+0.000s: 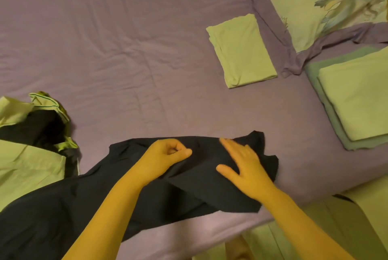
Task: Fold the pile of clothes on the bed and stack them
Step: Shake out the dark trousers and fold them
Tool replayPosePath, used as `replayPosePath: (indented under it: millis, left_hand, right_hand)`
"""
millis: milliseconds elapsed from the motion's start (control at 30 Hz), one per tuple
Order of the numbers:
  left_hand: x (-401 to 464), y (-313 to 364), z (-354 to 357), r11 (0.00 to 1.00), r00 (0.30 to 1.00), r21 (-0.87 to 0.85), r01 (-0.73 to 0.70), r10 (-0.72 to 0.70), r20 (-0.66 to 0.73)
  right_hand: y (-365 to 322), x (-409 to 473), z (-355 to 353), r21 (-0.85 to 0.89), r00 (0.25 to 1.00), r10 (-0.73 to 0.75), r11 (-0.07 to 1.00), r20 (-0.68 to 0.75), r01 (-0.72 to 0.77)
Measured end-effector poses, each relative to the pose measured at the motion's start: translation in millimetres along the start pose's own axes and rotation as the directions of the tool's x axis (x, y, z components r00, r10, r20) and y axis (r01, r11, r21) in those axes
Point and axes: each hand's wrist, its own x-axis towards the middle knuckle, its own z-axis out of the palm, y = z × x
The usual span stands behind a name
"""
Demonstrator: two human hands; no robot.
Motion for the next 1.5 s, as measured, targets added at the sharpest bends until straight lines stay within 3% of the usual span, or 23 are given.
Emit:
replayPosePath:
  millis: [133,367,533,600,633,700,733,800,867,933,1033,1100,1233,1333,1500]
  left_hand:
    - [-26.4,-44.2,-26.8,0.997,0.997,0.022,0.079,-0.079,-0.019]
    - [-15.3,-128.3,-2.7,0.972,0.972,0.090,0.219,-0.210,-0.104]
    - [-2.5,-134.2,22.8,0.980,0.979,0.124,0.156,-0.137,-0.149]
    - [3.3,-127.2,24.8,0.977,0.976,0.194,0.090,-0.047,-0.214]
    - [7.7,-122.6,22.7,0.969,0.970,0.241,0.057,0.003,-0.244]
    - [20.6,-112.4,14.6,0.937,0.949,0.349,0.004,0.107,-0.298]
    - [29.0,-107.4,10.1,0.912,0.936,0.411,-0.014,0.156,-0.315]
    - [48.5,-99.3,3.2,0.815,0.932,0.579,-0.008,0.217,-0.292]
    - [67.5,-95.5,-0.3,0.661,0.963,0.749,0.045,0.172,-0.209]
    - [83.9,-93.9,-5.0,0.550,0.985,0.828,0.109,0.052,-0.164]
    - [99.6,-90.8,-16.9,0.447,0.988,0.881,0.156,-0.058,-0.145]
    - [106.4,-87.6,-25.2,0.473,0.985,0.866,0.165,-0.025,-0.173]
    - [121.3,-78.6,-28.8,0.624,0.926,0.735,0.264,0.048,-0.373]
    - [133.5,-67.6,-14.5,0.662,0.960,0.719,0.211,-0.001,-0.280]
    - [165.1,-33.2,23.0,0.618,0.983,0.779,0.104,0.055,-0.174]
  right_hand:
    - [-36.3,-23.0,67.2,-0.173,0.977,-0.139,0.971,0.162,0.167]
    - [-16.4,-10.9,119.4,-0.331,0.948,0.141,0.943,0.286,-0.041]
    - [-12.5,3.8,106.4,-0.368,0.906,0.175,0.929,0.387,-0.022]
    - [-19.5,6.9,94.0,-0.232,0.946,0.129,0.971,0.298,-0.059]
    - [-20.4,9.2,85.8,-0.184,0.983,0.077,0.982,0.164,-0.046]
    - [-12.3,12.2,68.0,-0.294,0.984,-0.007,0.955,-0.177,-0.046]
    - [-5.7,13.1,56.5,-0.383,0.965,0.025,0.915,-0.261,-0.127]
    - [11.2,15.2,32.9,-0.540,0.941,0.291,0.771,-0.172,-0.337]
    - [29.9,18.2,13.7,-0.612,0.873,0.486,0.683,-0.026,-0.398]
    - [41.4,22.7,-4.1,-0.560,0.900,0.434,0.757,0.044,-0.337]
    - [43.8,38.8,-30.1,-0.418,0.961,0.274,0.870,-0.029,-0.261]
    - [43.0,59.7,-46.1,-0.379,0.969,0.201,0.893,-0.145,-0.242]
    - [43.0,118.6,-70.3,-0.328,0.946,0.096,0.923,-0.309,-0.201]
    - [61.5,133.3,-75.2,-0.081,0.907,0.253,0.952,-0.336,-0.295]
    - [107.7,77.0,-56.9,0.289,0.833,0.541,0.821,-0.116,-0.492]
